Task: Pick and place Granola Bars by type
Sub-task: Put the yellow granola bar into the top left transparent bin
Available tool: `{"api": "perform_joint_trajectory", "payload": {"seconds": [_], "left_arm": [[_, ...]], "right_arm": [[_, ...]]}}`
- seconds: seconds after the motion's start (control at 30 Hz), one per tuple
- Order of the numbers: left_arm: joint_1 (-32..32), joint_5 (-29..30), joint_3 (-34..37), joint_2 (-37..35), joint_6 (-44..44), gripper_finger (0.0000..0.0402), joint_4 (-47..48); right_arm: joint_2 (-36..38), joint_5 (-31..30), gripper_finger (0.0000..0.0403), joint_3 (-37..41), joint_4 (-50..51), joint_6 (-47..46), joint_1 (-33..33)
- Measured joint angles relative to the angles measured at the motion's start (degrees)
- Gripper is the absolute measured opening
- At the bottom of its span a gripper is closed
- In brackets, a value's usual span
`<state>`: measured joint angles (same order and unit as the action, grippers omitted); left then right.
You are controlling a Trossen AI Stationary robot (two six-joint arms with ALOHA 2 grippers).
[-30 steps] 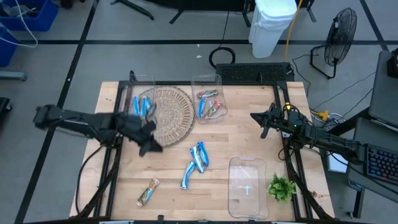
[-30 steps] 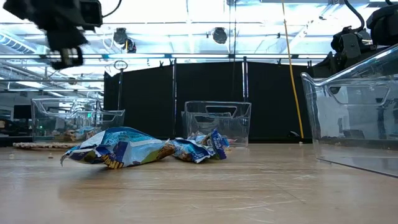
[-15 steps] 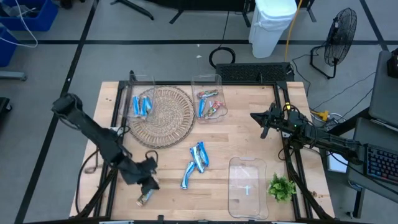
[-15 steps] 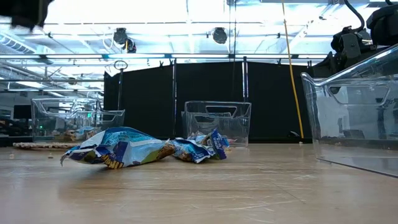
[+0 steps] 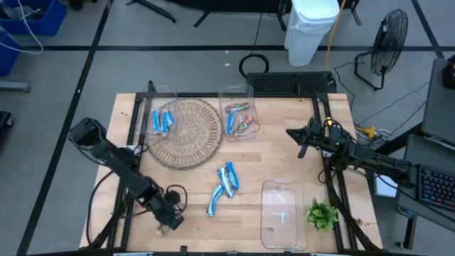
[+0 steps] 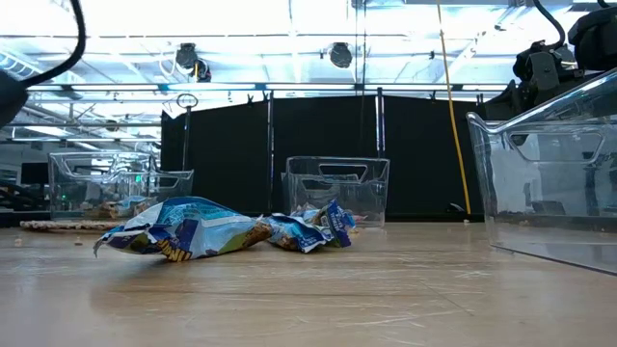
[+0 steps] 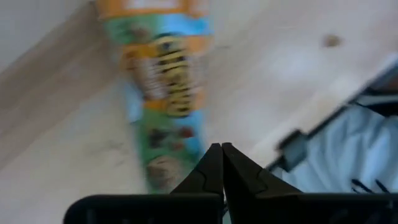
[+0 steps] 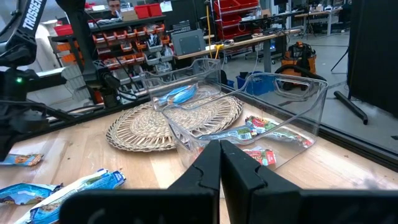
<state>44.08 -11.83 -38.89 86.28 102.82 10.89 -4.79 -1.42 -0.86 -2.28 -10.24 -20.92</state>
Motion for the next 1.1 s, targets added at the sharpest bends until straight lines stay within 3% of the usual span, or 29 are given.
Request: {"api": "perform_joint_trajectory", "payload": {"seconds": [0.3,0.67,0.77,1.1], "left_arm": [[1.3,-5.1,0.0,0.0,8.6,0.0006,8.6],[-1.2,-3.3,-0.3,-0.3,0.7,0.0004,26.0],[-3.0,-1.0,-0.3,-0.3,-3.4,0.0007,29.1],[-11.8,14.7,-0.2,-0.2,-20.0,0.001,29.8]], "right_arm": [[0.0,0.0,0.0,0.0,0.0,0.0,0.0],[0.0,0.0,0.0,0.0,0.0,0.0,0.0],[0.0,0.0,0.0,0.0,0.0,0.0,0.0],[0.0,0.0,0.0,0.0,0.0,0.0,0.0]]}}
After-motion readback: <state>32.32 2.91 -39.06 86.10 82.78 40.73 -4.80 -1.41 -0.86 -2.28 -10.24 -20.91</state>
